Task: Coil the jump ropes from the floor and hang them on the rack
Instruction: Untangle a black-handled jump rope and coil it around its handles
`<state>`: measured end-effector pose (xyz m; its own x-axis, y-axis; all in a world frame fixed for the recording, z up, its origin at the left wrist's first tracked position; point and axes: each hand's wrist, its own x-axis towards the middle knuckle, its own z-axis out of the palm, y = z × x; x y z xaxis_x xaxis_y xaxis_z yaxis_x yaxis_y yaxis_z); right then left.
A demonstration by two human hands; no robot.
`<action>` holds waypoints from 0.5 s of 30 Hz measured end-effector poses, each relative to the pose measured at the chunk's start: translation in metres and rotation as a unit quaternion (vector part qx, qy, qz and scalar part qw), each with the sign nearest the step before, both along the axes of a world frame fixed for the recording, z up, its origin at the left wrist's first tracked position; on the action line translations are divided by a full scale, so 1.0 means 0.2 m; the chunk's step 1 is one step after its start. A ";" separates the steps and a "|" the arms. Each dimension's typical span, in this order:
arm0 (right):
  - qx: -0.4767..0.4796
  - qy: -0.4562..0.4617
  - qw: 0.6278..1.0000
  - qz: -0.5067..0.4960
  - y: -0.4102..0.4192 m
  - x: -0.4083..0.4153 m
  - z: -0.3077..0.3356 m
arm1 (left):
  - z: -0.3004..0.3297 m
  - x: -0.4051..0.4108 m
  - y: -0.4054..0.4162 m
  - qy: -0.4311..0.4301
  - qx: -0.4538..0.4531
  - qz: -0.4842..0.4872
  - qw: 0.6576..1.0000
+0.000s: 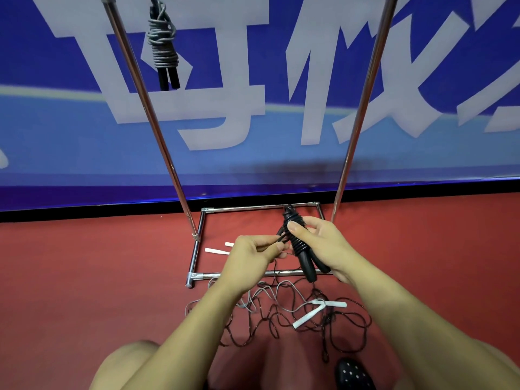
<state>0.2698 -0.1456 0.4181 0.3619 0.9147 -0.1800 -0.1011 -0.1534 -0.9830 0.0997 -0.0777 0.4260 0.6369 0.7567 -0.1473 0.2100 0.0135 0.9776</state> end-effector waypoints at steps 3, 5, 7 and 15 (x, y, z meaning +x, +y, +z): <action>-0.005 -0.013 1.000 0.010 -0.01 0.00 -0.01 | -0.02 0.00 0.01 0.065 0.040 -0.028 0.997; -0.006 -0.038 0.999 0.009 -0.01 0.00 -0.02 | -0.02 -0.01 0.02 0.127 0.075 -0.034 0.988; -0.002 -0.048 0.999 0.007 0.00 0.01 -0.01 | -0.02 -0.01 0.02 0.164 0.106 -0.029 0.980; -0.009 -0.094 0.995 0.012 0.01 0.01 -0.04 | 0.00 -0.03 0.00 0.163 0.199 -0.030 0.966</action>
<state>0.2711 -0.1433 0.4103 0.3685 0.9209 -0.1270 0.0886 -0.1707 -0.9813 0.0927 -0.0773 0.4268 0.6508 0.7574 -0.0530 0.4968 -0.3720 0.7841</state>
